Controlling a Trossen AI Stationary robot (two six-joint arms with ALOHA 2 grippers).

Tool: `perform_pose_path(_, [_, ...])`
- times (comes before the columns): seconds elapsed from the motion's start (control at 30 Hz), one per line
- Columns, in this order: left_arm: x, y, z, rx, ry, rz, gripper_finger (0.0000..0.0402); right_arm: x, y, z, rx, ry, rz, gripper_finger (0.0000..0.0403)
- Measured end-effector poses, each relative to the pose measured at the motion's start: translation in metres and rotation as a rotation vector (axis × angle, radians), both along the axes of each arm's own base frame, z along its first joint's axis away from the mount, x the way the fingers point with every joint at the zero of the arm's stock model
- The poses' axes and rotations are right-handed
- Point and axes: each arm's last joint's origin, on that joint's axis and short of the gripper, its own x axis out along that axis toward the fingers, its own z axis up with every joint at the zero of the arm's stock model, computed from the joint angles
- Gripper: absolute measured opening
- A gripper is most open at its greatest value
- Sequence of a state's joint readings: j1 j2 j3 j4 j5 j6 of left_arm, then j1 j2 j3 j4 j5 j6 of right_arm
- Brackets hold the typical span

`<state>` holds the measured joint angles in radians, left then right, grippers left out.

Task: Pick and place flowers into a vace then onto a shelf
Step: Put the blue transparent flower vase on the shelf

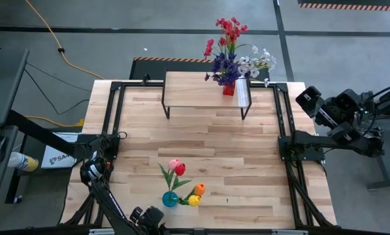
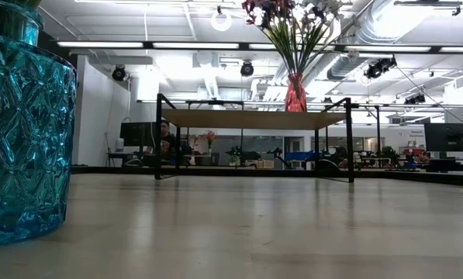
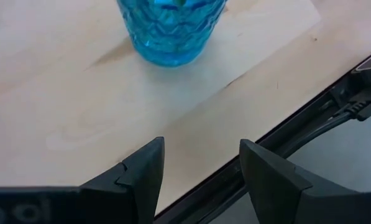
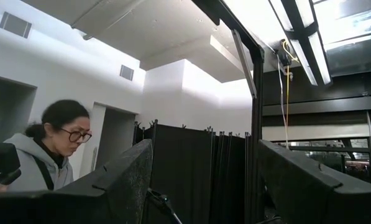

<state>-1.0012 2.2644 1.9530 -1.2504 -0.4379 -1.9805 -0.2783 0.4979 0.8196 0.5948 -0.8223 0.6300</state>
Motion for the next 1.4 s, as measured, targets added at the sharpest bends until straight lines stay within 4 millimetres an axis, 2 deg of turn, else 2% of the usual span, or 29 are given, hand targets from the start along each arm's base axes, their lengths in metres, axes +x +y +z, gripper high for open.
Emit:
perform_pose_path(0.63, [-0.0002,0.0014,0.0003,-0.010,-0.031,0.079,0.0239,0.0005,-0.0002,-0.0004,0.002,0.006,-0.001,0.0280])
perform_pose_path(1.4, [0.0020,0.0005,0.0006,-0.016,-0.046,0.063,0.0239,0.0004,-0.0002,-0.0004,0.002,0.007,0.000,0.0280])
